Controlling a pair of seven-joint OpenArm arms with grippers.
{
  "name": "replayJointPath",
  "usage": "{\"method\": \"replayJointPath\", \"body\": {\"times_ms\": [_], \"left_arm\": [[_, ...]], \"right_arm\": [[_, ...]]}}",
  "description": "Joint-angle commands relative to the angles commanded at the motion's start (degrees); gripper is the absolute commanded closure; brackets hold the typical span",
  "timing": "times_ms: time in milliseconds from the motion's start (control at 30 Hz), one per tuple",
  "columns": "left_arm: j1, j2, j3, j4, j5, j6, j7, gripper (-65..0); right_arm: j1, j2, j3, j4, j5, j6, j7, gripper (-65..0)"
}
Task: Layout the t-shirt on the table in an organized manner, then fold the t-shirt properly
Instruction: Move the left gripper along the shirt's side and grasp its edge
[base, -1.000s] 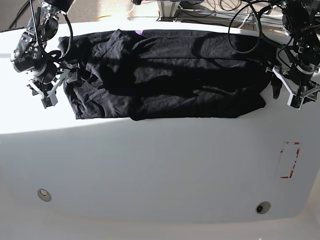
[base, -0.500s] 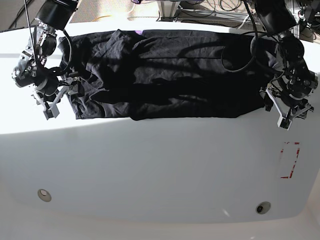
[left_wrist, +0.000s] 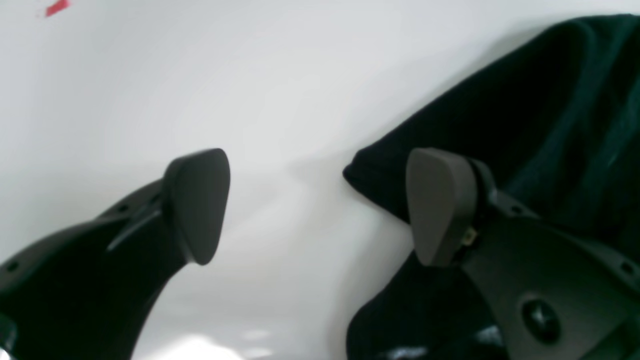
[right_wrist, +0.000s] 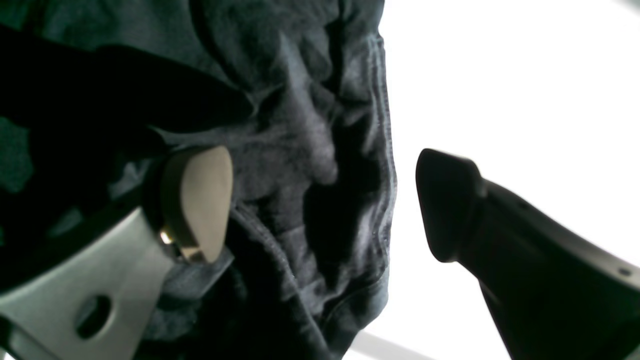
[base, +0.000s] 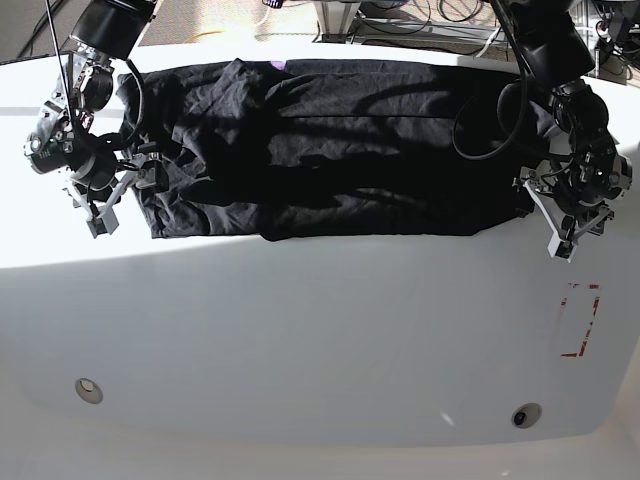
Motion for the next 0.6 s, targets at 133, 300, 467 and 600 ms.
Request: {"method": "replayJointPath", "body": {"times_ms": [133,300,467,600], "left_arm": [[0.0,0.8,0.0,-2.3,0.0,0.0,0.0,-52.6],[-0.1,0.8,0.2,-4.2,0.0,0.0,-0.2,-52.6],[-0.1,0.8,3.0,-4.9,0.0,0.0,-0.3,-52.4],[0.0,0.8,5.7,-4.8,-0.1,0.0,-0.3,-51.9]], "right_arm": [[0.0,0.0,0.0,0.0,0.0,0.00,0.0,-55.5],[0.0,0.0,0.0,0.0,0.0,0.00,0.0,-55.5],[0.1,-0.1,0.0,0.0,0.0,0.00,0.0,-55.5],[0.1,-0.1,0.0,0.0,0.0,0.00,0.0,-55.5]]}}
